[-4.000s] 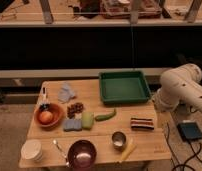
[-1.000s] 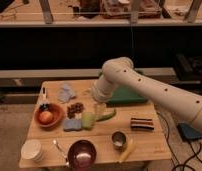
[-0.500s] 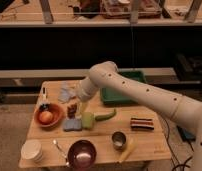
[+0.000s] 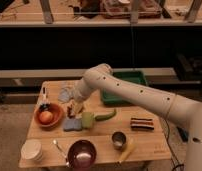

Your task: Place apple in purple bowl

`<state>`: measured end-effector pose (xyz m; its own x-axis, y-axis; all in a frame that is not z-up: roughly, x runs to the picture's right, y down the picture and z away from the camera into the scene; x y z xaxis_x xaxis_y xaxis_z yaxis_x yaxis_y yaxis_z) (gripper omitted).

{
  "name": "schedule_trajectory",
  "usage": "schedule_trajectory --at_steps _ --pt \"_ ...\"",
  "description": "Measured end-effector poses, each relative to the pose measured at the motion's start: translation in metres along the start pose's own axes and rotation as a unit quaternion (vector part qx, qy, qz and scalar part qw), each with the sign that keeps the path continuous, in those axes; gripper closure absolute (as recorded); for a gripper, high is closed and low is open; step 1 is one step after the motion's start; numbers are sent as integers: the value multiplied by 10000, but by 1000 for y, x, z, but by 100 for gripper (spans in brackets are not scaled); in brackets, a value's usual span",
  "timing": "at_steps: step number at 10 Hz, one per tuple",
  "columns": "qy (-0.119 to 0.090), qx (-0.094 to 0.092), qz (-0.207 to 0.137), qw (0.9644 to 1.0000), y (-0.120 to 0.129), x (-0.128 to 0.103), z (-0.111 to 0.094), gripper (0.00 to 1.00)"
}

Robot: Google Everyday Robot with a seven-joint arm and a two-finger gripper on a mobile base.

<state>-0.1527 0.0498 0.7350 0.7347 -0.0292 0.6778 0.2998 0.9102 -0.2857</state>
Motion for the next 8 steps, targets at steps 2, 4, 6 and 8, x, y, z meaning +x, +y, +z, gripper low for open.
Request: schedule_trajectory --at_steps 2,4,6,8 --pt "-102 -49 -101 9999 2 -2 3 20" --pt "-285 -195 -133 9993 11 -11 29 20" --pt "-409 -298 -60 9987 20 -6 45 20" --pt "-559 -394 -14 9977 24 -10 60 27"
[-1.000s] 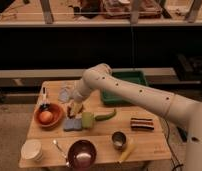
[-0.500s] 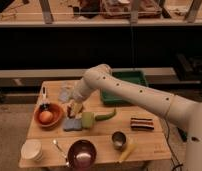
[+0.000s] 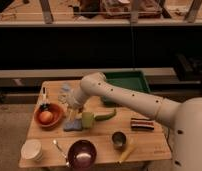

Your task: Place apple in purple bowl

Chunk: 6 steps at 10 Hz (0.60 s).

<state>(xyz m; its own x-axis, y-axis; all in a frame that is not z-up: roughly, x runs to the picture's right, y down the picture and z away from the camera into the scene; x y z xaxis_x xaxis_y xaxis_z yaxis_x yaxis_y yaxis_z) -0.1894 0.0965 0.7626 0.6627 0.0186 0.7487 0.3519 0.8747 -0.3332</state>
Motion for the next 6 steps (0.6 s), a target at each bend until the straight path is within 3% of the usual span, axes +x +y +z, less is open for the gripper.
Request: schedule_trajectory --at_steps 2,6 --pt "-138 -67 102 9998 0 0 12 41" --pt "-262 -211 176 9993 -4 -4 39 42"
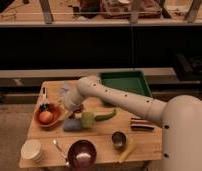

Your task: Place apple in purple bowl

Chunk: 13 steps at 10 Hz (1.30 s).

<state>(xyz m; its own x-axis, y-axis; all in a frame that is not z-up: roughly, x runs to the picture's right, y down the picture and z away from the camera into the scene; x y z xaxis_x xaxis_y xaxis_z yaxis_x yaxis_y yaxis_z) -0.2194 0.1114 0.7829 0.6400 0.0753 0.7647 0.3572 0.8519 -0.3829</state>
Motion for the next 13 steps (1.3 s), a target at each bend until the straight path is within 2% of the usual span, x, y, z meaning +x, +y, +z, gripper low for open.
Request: schedule_trajectory --at_steps 2,5,13 --pt "25 -98 -51 9999 -6 -4 17 42" --pt "97 -144 -89 9998 -14 -7 32 42" --pt "496 -146 -105 9986 -30 3 66 42"
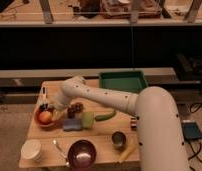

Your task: Place apple in purple bowl

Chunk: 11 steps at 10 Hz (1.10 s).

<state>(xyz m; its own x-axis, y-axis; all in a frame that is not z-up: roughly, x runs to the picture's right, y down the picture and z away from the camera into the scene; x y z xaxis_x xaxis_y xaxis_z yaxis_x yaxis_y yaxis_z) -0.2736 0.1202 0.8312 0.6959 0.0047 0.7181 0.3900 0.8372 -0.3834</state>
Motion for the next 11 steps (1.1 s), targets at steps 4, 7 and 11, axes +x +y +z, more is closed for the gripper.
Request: schedule_trajectory --at_steps 4,7,11 --pt "180 4 -114 9998 -7 1 12 42" --pt "302 -65 -251 9992 -6 1 25 42" --pt "367 -125 -321 9987 -4 4 32 42"
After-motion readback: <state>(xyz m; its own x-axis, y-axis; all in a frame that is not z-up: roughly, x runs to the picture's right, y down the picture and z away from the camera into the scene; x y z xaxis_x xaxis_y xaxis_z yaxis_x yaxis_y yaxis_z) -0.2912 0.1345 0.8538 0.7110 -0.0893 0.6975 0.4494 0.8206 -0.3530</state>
